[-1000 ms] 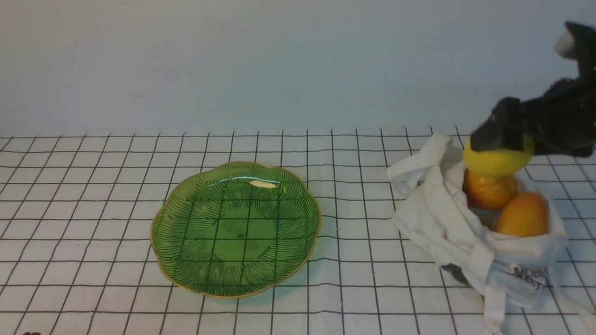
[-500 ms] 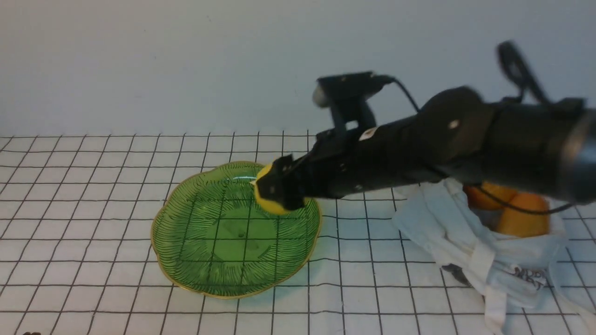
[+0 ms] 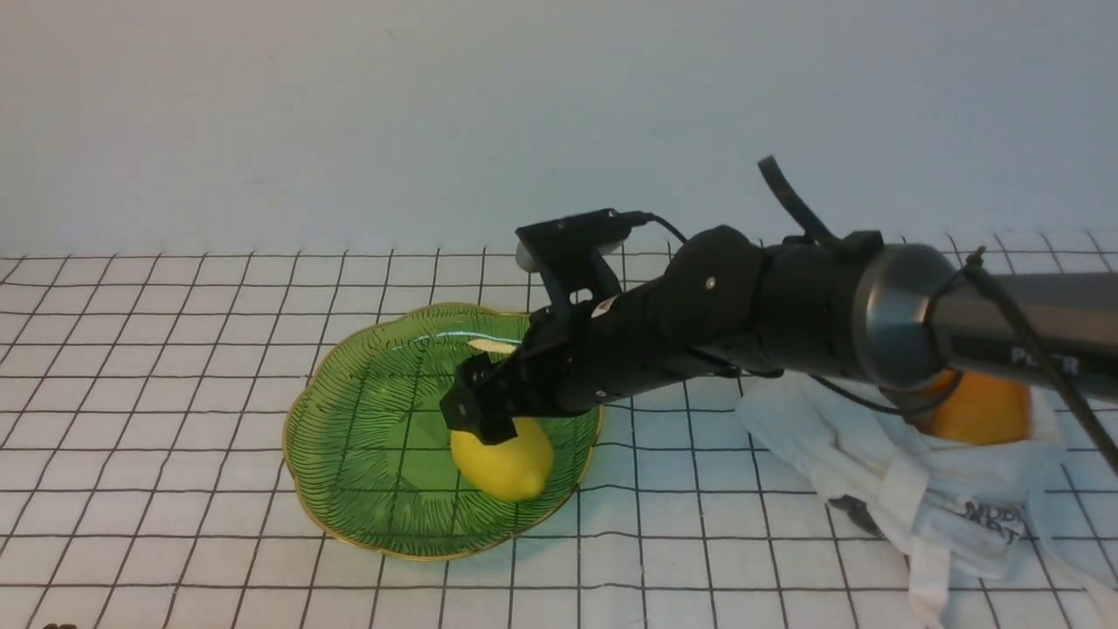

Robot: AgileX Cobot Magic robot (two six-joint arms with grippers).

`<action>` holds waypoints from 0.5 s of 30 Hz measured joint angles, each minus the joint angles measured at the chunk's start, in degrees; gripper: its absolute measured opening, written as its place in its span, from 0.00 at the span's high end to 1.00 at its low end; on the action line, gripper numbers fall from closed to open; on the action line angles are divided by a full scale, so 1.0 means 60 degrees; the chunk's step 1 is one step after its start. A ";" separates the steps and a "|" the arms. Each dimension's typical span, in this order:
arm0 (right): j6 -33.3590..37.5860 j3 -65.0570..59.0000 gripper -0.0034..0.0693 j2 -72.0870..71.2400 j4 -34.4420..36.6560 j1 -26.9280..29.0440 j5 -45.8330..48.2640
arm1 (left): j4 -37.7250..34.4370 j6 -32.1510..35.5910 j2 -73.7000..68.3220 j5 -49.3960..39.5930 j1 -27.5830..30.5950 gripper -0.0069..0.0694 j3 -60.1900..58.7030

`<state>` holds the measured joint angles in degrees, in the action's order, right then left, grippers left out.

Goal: Take the fruit out of the bag on the white checkered tablecloth and place them on the plate.

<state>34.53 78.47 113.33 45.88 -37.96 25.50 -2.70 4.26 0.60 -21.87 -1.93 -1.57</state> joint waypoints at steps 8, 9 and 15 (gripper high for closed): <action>-0.0873 -0.0004 0.12 -0.1267 -0.1511 0.0231 0.0889 | 0.0000 0.0000 0.0000 0.0000 0.0000 0.92 0.0000; -0.1573 -0.0004 0.23 -0.1964 -0.1995 0.0521 0.1246 | 0.0000 0.0000 0.0000 0.0000 0.0000 0.92 0.0000; -0.4067 0.0014 0.78 -0.4924 -0.4944 0.2055 0.3301 | 0.0000 0.0000 0.0000 0.0000 0.0000 0.92 0.0000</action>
<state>10.13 78.55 83.78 16.21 -25.63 45.31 -2.70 4.26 0.60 -21.87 -1.93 -1.57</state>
